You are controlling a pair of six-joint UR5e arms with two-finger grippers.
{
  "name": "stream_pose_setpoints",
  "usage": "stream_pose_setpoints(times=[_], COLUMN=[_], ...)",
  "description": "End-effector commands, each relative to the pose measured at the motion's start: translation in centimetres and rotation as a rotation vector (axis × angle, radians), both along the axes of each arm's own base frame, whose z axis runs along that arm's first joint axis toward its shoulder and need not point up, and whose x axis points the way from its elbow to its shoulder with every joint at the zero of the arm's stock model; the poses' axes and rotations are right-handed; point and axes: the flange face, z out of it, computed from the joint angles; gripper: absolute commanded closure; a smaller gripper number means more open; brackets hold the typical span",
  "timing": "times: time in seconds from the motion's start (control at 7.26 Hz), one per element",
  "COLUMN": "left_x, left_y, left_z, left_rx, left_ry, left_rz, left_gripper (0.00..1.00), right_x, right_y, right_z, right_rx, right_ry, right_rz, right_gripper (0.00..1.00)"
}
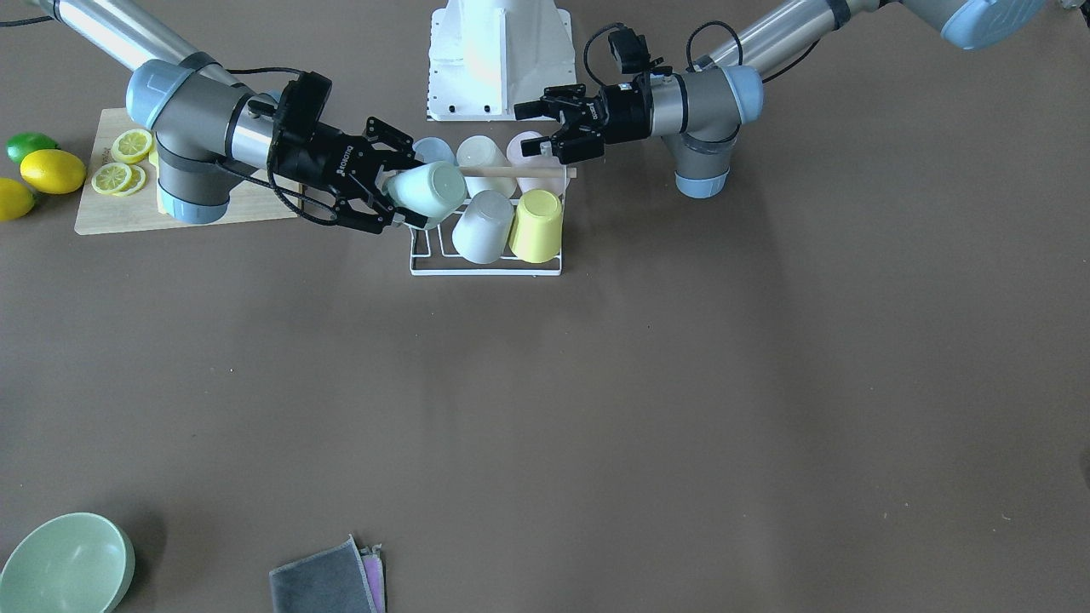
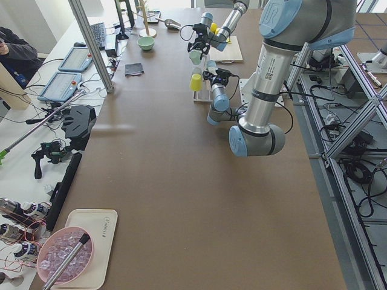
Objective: Place cup on cup holder
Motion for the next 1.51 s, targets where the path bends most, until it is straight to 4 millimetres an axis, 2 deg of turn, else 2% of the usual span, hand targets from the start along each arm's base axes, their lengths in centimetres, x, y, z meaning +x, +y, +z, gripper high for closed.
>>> stream_pose_setpoints(times=[0.0,0.14,0.41,0.69,0.83,0.96,1.24,1.38], left_x=[-0.5,-1.0,-3.1,-5.2,-6.6,-7.7,-8.1,-9.0], left_y=[0.0,-0.3,-1.9,-3.3,-4.1,-4.9,-7.4,-9.2], left_z=[-1.0,-2.1,-6.1,-8.7,-9.8,-10.7,-10.2,-9.6], left_rx=[0.004,0.001,-0.029,-0.087,-0.131,-0.173,-0.267,-0.329], left_ry=[0.013,0.0,-0.093,-0.245,-0.354,-0.45,-0.651,-0.759], left_rz=[-0.001,-0.009,-0.046,-0.083,-0.105,-0.125,-0.162,-0.194], left_gripper=[0.02,0.02,0.02,0.02,0.02,0.02,0.02,0.02], right_x=[0.1,0.1,0.1,1.7,4.5,8.6,14.2,15.7], right_y=[0.0,0.0,0.0,-1.0,-2.9,-5.1,-8.8,-9.5], right_z=[-0.1,-0.1,-0.1,-0.1,0.7,1.6,3.5,4.4], right_rx=[-0.001,-0.002,-0.001,0.009,0.004,-0.041,-0.171,-0.257], right_ry=[-0.004,-0.005,-0.004,0.01,0.078,0.171,0.324,0.382], right_rz=[0.0,0.0,-0.002,-0.012,-0.046,-0.114,-0.183,-0.208], right_gripper=[0.0,0.0,0.0,0.0,0.0,0.0,0.0,0.0])
